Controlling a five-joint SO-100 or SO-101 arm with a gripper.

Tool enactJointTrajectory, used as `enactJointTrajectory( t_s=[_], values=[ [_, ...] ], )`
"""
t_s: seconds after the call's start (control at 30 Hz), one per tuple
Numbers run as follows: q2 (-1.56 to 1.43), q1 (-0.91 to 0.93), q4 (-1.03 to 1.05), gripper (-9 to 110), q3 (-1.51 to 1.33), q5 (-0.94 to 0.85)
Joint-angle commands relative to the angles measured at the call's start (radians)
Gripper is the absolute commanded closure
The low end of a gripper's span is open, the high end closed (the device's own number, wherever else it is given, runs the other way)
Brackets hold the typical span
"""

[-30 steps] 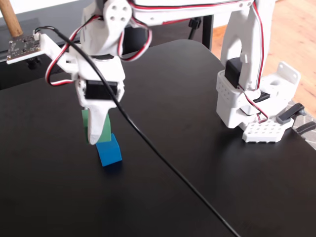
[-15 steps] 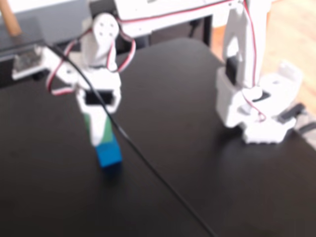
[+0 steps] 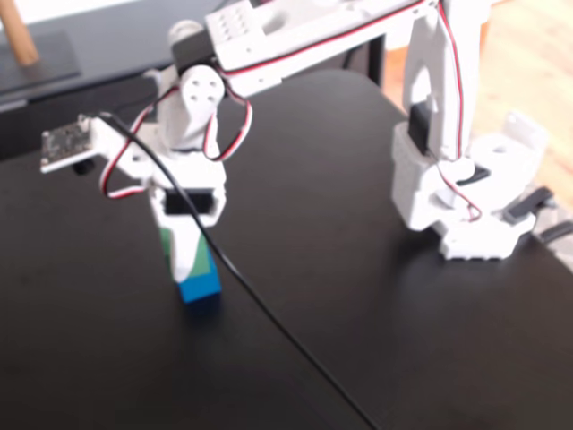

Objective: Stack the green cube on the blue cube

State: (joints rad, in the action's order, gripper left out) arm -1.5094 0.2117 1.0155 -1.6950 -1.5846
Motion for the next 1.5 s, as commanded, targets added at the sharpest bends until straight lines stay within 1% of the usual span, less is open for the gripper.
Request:
enactJointTrajectory(
  t_s=[0.0, 0.23, 0.47, 0.57, 0.67, 0.7, 0.8, 1.17, 1.33, 1.47],
  values=[
    [-0.014, 0.015, -0.025, 94, 0.008, -0.014],
    [-0.009, 0.032, -0.038, 93, 0.009, -0.038],
    [-0.014, 0.044, -0.043, 85, 0.009, -0.058],
    [-0.02, 0.048, -0.043, 77, 0.006, -0.074],
    [-0.028, 0.052, -0.048, 58, -0.003, -0.087],
    [-0.031, 0.054, -0.052, 54, -0.009, -0.091],
    [-0.04, 0.055, -0.069, 49, -0.023, -0.095],
    [-0.075, 0.058, -0.127, 50, -0.035, -0.061],
    [-0.135, 0.061, -0.124, 49, -0.031, -0.034],
    [-0.196, 0.071, -0.12, 50, -0.041, -0.048]
  ],
)
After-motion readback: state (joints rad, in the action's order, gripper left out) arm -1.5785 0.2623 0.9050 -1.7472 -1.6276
